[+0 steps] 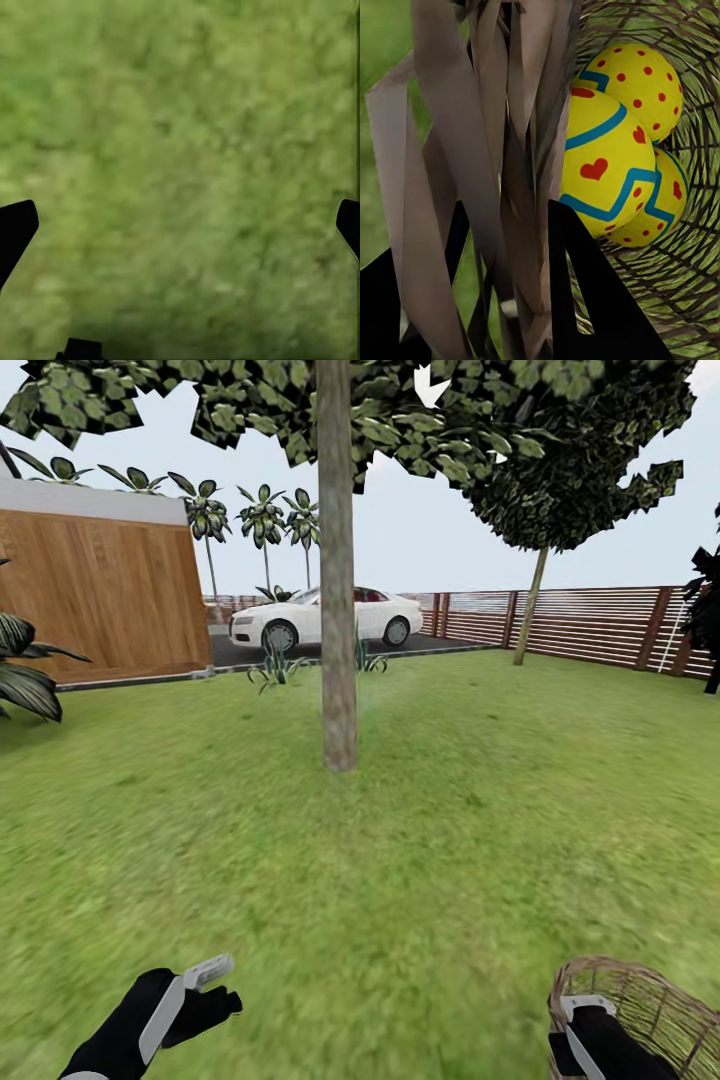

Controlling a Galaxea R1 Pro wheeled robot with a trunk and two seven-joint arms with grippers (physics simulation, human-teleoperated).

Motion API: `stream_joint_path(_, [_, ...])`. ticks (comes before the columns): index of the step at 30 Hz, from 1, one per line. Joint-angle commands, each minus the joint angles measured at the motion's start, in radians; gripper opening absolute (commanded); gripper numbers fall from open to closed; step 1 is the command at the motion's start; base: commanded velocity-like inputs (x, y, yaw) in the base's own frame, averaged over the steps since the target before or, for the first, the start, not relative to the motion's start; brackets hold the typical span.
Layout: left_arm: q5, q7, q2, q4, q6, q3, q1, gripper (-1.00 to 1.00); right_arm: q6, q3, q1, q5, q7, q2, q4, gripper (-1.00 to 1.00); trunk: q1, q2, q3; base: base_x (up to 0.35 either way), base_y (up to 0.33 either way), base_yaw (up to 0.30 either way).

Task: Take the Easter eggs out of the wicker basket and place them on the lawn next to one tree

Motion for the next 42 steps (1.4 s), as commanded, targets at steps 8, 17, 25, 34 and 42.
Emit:
stream_joint_path(8, [0.009,0.004,0.0,-0.001,0.005,0.001,0.0,1.0,0.007,0.001,0.0,0.012,-0.001,0.0,-0.002,-1.0,0.0,0.0,-0.001,0.344,0.0,0.0])
stream_joint_path(17, [0.009,0.005,0.0,-0.001,0.005,0.001,0.0,1.0,0.007,0.001,0.0,0.01,-0.001,0.0,-0.002,-1.0,0.0,0.0,-0.001,0.344,0.0,0.104])
stream_joint_path(25, [0.009,0.005,0.0,-0.001,0.004,0.001,0.0,1.0,0.007,0.001,0.0,0.013,-0.001,0.001,-0.002,-1.0,0.0,0.0,-0.001,0.344,0.0,0.004])
stream_joint_path(34, [0.009,0.005,0.0,-0.001,0.003,0.001,0.0,1.0,0.007,0.001,0.0,0.009,-0.002,-0.002,-0.002,-1.0,0.0,0.0,-0.001,0.344,0.0,0.166])
stream_joint_path(42, [0.009,0.005,0.0,-0.001,0.003,0.001,0.0,1.0,0.007,0.001,0.0,0.008,-0.002,-0.002,-0.002,-1.0,0.0,0.0,-0.001,0.344,0.0,0.087])
